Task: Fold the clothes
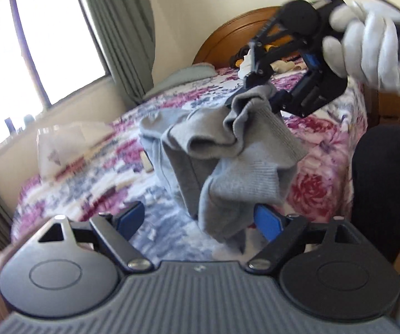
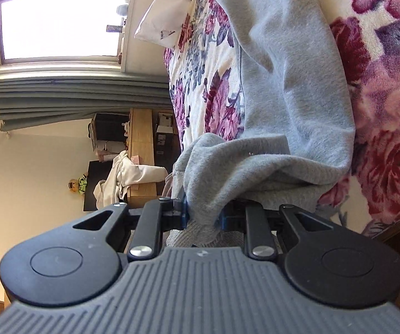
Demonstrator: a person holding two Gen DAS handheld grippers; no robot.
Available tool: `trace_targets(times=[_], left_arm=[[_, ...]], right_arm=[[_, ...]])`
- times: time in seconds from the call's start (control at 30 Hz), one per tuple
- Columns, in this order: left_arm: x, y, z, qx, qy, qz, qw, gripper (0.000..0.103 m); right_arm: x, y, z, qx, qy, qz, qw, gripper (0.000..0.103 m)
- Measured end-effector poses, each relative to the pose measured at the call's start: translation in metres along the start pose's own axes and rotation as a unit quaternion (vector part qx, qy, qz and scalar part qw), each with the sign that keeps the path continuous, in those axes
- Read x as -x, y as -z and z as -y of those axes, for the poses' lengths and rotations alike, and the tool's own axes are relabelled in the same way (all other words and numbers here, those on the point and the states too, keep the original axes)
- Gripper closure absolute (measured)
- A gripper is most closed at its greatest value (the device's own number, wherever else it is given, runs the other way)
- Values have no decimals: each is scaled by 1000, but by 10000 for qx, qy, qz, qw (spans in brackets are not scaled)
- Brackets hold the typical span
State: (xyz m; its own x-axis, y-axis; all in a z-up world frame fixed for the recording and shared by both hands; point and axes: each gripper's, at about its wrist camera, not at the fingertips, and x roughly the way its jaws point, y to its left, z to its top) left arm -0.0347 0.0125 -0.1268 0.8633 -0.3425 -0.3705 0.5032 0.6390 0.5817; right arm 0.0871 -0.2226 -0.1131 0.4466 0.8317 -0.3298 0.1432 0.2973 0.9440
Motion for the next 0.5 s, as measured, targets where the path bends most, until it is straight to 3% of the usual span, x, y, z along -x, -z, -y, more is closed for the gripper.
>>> trace_targets(times=[0.07, 0.23, 0.37, 0.5], left_arm=[[-4, 3, 14, -561, -75, 90, 9984, 17], [-12, 9, 36, -1410, -313, 209, 9893, 17], [-23, 17, 48, -2103, -1050, 398, 9712, 17], [-25, 21, 46, -2342, -1642, 741, 9554, 17]], right_arm=[[2, 2, 0, -82, 30, -110, 9999, 82], [14, 9, -4, -457, -179, -293, 9984, 82], [21, 15, -20, -412, -406, -368, 9976, 82], [25, 18, -29, -365, -456, -389, 9975, 82]])
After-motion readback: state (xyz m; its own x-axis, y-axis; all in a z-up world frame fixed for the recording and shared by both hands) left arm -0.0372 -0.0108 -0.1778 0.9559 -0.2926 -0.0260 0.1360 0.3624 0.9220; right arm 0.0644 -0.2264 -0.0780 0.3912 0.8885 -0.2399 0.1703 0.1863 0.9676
